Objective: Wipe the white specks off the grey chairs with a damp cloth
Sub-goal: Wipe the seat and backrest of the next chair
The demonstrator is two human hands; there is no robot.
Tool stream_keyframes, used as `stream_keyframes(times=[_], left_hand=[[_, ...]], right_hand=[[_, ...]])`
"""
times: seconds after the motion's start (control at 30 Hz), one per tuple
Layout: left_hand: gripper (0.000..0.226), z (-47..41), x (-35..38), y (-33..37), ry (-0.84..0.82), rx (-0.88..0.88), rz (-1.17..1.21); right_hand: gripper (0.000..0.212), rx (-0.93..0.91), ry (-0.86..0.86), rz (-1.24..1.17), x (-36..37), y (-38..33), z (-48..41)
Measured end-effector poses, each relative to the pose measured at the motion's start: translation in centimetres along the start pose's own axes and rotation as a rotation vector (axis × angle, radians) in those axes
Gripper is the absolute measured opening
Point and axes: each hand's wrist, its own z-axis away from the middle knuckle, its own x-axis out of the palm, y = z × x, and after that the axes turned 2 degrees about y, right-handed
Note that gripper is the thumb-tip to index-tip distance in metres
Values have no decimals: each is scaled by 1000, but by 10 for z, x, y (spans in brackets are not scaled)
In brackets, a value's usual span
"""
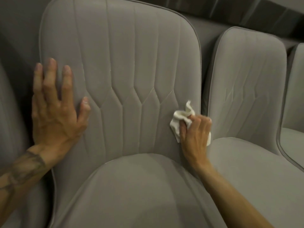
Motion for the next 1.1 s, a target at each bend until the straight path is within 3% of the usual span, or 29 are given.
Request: stream_keyframes(times=[0.13, 0.27, 0.33, 0.47, 0.6, 0.67, 0.77, 0.87, 1.0, 1.1], left_hand=[[67, 0, -3, 1, -4, 7, 3], [67, 0, -2, 0, -2, 13, 12], [67, 1, -2, -1, 1, 6, 15], [67, 1, -1, 0, -1, 0, -3], [68, 2, -1, -2, -7, 10, -10], [68, 1, 0, -2, 2, 6, -6], [68, 1, -1, -2, -2, 9, -13], [68, 1, -1, 0, -5, -9, -23], [66, 0, -1, 1, 15, 10, -29], [66, 0, -1, -1, 19, 0, -39]], right_hand=[[25, -158, -115, 40, -6, 16, 19], [25, -43, -8, 14, 10, 12, -34], [27, -30, 3, -11, 8, 16, -13], [34, -326, -216, 77, -10, 35, 68], [34, -461, -287, 106, -17, 35, 45], [38, -425, -180, 114, -8, 25, -1], [26, -221, -33, 113, 9, 5, -73], [23, -55, 43, 195, 24, -20, -81], [22, -396, -223, 181, 22, -37, -43], [18, -424, -114, 118, 26, -51, -100]])
